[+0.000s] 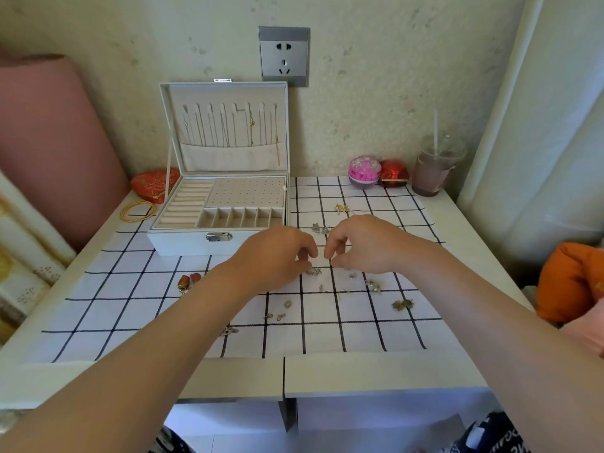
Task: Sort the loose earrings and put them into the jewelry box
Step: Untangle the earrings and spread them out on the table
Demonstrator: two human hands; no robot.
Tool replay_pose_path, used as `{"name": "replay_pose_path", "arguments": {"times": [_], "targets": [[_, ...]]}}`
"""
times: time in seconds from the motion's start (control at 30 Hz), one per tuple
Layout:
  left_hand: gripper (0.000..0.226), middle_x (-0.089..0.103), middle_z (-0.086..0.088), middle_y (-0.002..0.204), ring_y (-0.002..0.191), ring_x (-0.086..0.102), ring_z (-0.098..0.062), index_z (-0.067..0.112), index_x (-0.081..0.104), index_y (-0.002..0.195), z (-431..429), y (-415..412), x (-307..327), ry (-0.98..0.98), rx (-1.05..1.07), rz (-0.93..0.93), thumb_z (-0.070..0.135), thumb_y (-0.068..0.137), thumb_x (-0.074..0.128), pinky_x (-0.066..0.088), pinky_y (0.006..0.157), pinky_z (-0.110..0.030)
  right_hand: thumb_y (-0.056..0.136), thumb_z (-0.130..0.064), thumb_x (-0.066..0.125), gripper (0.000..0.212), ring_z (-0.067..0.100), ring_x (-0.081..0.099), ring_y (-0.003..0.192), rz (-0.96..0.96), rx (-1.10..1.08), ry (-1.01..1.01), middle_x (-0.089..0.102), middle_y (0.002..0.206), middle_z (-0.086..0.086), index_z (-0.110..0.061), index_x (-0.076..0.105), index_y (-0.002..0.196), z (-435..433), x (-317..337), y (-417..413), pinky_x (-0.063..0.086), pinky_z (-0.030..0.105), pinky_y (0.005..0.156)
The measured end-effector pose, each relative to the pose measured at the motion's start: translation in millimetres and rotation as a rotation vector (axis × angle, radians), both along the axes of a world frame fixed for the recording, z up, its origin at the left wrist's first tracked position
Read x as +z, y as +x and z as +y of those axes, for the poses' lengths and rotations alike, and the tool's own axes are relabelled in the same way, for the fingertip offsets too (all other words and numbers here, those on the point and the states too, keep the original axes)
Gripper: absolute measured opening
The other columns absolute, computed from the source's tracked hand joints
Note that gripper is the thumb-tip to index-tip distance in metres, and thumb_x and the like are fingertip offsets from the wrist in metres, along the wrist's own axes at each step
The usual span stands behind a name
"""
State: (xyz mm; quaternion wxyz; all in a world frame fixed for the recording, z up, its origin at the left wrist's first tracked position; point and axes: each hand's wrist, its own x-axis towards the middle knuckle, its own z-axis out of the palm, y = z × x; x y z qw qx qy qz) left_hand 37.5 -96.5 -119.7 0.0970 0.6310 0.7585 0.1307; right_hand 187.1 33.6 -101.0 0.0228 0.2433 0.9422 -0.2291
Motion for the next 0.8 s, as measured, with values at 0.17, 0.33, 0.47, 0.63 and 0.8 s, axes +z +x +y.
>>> {"name": "replay_pose_path", "arguments": {"times": [0.17, 0.33, 0.47, 0.63, 0.8], "targets": [[0.016, 0.060, 0.019, 0.092, 0.078, 0.049, 0.003, 0.039, 0.071, 0.101, -5.5, 11.9, 1.1, 0.092, -0.125, -0.018, 0.031, 0.087, 0.069, 0.040, 0.070, -0.021, 0.082, -0.031, 0.076, 0.010, -0.001, 0.060, 0.081, -0.114, 0.024, 0.028, 0.067, 0.086, -0.020, -0.034, 0.078, 0.091, -7.7, 4.2, 19.3, 0.044, 0.020, 0.066], [0.015, 0.064, 0.014, 0.096, 0.091, 0.049, -0.006, 0.040, 0.074, 0.099, -3.2, 25.8, -3.6, 0.052, -0.228, 0.111, 0.036, 0.084, 0.072, 0.045, 0.078, -0.027, 0.080, -0.036, 0.077, 0.007, 0.000, 0.062, 0.084, -0.133, 0.049, 0.126, 0.070, 0.084, -0.023, -0.035, 0.078, 0.087, -16.2, -1.1, 26.0, 0.040, 0.019, 0.063], [0.012, 0.069, 0.016, 0.091, 0.086, 0.056, -0.003, 0.038, 0.076, 0.096, -2.2, 29.0, -1.5, 0.002, -0.203, 0.155, 0.035, 0.087, 0.070, 0.045, 0.073, -0.023, 0.083, -0.033, 0.074, 0.007, 0.001, 0.061, 0.083, -0.135, 0.084, 0.192, 0.068, 0.080, -0.023, -0.032, 0.079, 0.087, -22.9, -0.7, 29.5, 0.041, 0.020, 0.066], [0.017, 0.067, 0.019, 0.090, 0.080, 0.059, 0.000, 0.032, 0.075, 0.098, -3.2, 23.5, -0.1, -0.019, -0.137, -0.093, 0.020, 0.087, 0.071, 0.047, 0.073, -0.015, 0.085, -0.034, 0.071, 0.008, 0.005, 0.063, 0.089, -0.111, 0.106, 0.233, 0.072, 0.089, -0.018, -0.032, 0.078, 0.089, -29.2, -2.0, 32.7, 0.049, 0.030, 0.081], [0.017, 0.074, 0.006, 0.086, 0.074, 0.065, 0.004, 0.017, 0.073, 0.095, -11.3, 13.6, 9.5, 0.061, -0.017, -0.479, 0.004, 0.085, 0.073, 0.048, 0.067, -0.009, 0.088, -0.032, 0.068, 0.010, 0.008, 0.060, 0.089, -0.055, 0.134, 0.295, 0.069, 0.092, -0.015, -0.031, 0.078, 0.091, -34.9, -7.3, 30.1, 0.044, 0.028, 0.072]]}}
